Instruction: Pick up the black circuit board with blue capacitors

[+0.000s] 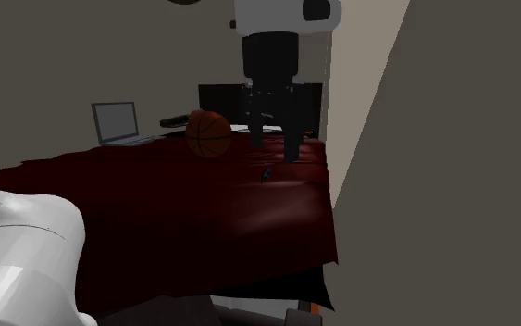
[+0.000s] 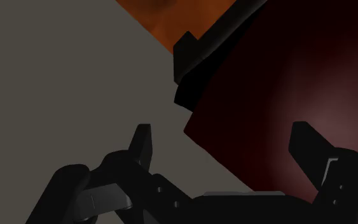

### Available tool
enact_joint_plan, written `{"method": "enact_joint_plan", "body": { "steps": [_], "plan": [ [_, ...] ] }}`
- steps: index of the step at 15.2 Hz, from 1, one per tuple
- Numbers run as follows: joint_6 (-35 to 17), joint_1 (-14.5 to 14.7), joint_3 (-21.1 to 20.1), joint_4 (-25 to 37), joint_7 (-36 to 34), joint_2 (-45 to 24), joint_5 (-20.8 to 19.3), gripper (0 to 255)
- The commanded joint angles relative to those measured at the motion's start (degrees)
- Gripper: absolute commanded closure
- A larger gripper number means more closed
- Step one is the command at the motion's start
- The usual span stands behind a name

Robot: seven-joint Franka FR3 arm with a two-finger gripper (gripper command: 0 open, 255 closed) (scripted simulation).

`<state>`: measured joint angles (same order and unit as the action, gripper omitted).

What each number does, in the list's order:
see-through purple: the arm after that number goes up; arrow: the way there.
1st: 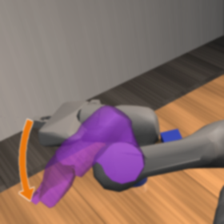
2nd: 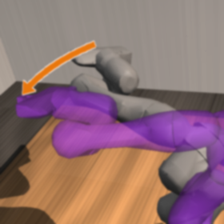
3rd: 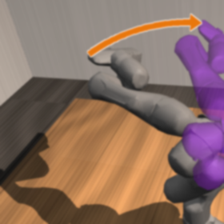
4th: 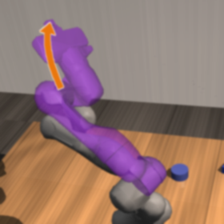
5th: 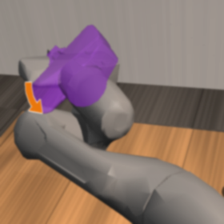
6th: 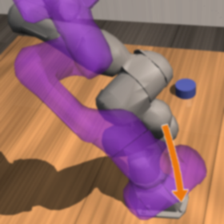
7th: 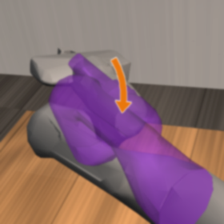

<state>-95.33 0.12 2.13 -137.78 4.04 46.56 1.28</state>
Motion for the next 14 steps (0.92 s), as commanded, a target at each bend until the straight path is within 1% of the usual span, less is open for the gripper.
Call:
{"method": "enact_joint_plan", "body": {
  "steps": [1, 8, 14],
  "plan": [
    [0.0, 0.0, 0.0, 0.0, 0.0, 0.0, 0.0, 0],
    [-7.9, 2.2, -6.9, -1.7, -10.1, -6.3, 6.8, 0],
    [-15.2, 3.9, -12.6, -0.1, -18.3, -14.5, 11.5, 0]
  ]
}}
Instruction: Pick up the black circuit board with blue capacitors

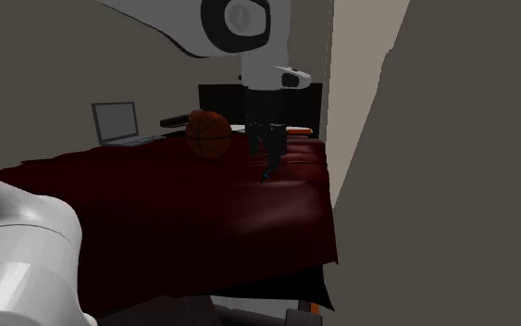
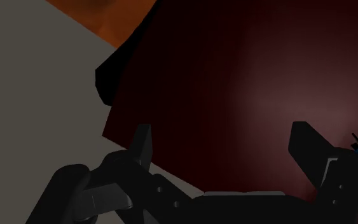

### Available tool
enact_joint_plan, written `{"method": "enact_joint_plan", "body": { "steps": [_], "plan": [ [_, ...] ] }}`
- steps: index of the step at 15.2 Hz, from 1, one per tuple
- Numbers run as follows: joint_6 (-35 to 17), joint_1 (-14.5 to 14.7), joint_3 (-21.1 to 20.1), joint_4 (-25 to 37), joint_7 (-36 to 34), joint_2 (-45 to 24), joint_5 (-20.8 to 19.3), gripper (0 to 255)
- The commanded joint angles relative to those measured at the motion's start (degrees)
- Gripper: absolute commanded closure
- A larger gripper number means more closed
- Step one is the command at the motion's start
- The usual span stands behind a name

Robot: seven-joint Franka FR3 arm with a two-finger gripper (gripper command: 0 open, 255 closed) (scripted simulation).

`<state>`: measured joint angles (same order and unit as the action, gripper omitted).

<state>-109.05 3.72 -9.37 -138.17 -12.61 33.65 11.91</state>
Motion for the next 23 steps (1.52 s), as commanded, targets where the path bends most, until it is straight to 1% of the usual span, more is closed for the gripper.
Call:
{"method": "enact_joint_plan", "body": {
  "steps": [1, 6, 11, 14, 18, 23],
  "plan": [
    [-2.7, 0.5, -2.0, 0.9, -2.9, -3.2, 1.4, 0],
    [-8.5, 1.3, -6.4, 4.7, -9.5, -11.8, 3.5, 0],
    [-13.7, 1.8, -10.4, 10.4, -16.4, -21.5, 3.7, 0],
    [-16.3, 2.3, -12.3, 14.6, -20.8, -27.7, 2.6, 0],
    [-19.0, 3.4, -14.0, 21.3, -26.9, -36.3, 0.0, 0],
    [-20.8, 6.2, -14.6, 31.5, -34.4, -47.4, -4.2, 0]
  ]
}}
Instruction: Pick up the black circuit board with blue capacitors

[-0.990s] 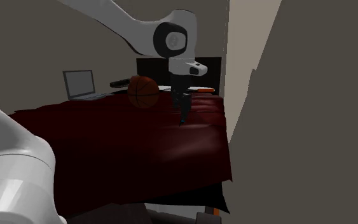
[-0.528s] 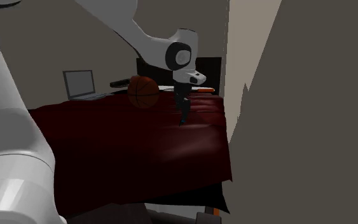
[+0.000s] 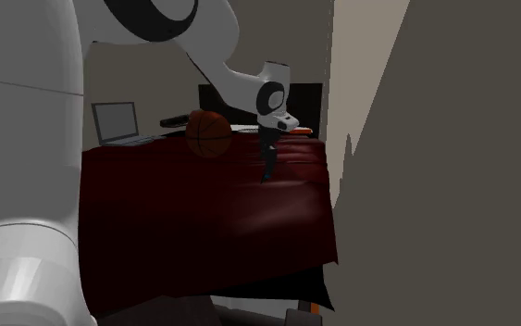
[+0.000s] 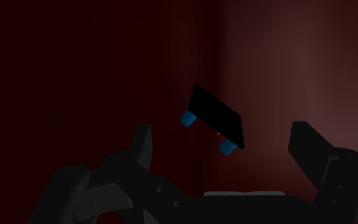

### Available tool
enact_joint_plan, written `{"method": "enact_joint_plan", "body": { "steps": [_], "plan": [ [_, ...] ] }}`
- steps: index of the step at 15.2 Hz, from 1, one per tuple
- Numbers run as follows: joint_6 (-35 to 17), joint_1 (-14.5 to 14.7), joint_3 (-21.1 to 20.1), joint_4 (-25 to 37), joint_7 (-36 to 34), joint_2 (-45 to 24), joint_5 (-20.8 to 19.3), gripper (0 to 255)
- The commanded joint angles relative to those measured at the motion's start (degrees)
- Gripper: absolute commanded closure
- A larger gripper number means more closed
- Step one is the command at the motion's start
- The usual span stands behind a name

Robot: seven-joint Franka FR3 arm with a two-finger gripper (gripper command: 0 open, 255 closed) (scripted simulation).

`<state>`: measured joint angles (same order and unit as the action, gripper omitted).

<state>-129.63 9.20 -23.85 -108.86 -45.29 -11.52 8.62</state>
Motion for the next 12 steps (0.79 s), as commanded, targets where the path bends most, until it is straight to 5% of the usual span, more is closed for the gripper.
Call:
{"method": "enact_joint_plan", "body": {
  "steps": [1, 10, 11, 12],
  "plan": [
    [-0.3, 1.0, 0.0, 3.1, -2.3, -3.1, -1.2, 0],
    [-5.4, 1.5, 0.3, 0.3, -1.9, -5.6, -1.8, 0],
    [-5.4, 1.5, 0.3, 0.3, -1.9, -5.6, -1.8, 255],
    [-5.4, 1.5, 0.3, 0.4, -1.9, -5.6, -1.8, 255]
  ]
}}
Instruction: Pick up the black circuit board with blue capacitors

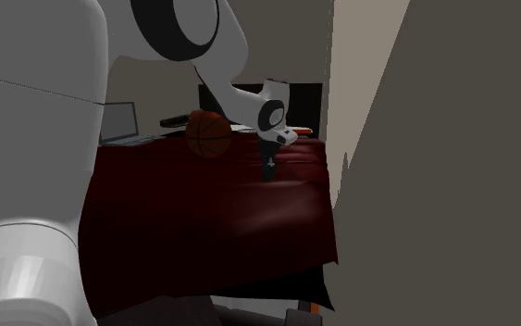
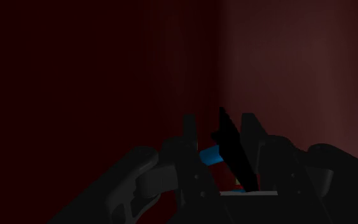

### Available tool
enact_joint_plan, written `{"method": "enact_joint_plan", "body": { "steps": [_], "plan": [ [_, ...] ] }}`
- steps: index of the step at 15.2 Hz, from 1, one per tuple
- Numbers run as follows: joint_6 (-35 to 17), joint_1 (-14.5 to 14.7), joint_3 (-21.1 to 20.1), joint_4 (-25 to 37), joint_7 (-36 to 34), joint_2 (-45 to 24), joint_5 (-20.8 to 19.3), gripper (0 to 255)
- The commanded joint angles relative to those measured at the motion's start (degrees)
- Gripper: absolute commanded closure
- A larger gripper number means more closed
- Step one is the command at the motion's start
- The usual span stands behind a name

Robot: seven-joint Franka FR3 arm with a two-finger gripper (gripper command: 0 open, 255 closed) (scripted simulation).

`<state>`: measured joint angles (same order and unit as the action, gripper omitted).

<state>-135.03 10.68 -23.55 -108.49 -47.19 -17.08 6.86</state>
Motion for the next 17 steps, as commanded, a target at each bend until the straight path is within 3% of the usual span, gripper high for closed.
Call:
{"method": "enact_joint_plan", "body": {
  "steps": [1, 8, 17],
  "plan": [
    [0.0, 0.0, 0.0, 0.0, 0.0, 0.0, 0.0, 255],
    [-0.1, 0.0, 0.0, -0.1, 0.0, 0.0, 0.0, 255],
    [6.1, -0.5, -0.3, 3.3, -0.4, 2.9, 0.7, 255]
  ]
}}
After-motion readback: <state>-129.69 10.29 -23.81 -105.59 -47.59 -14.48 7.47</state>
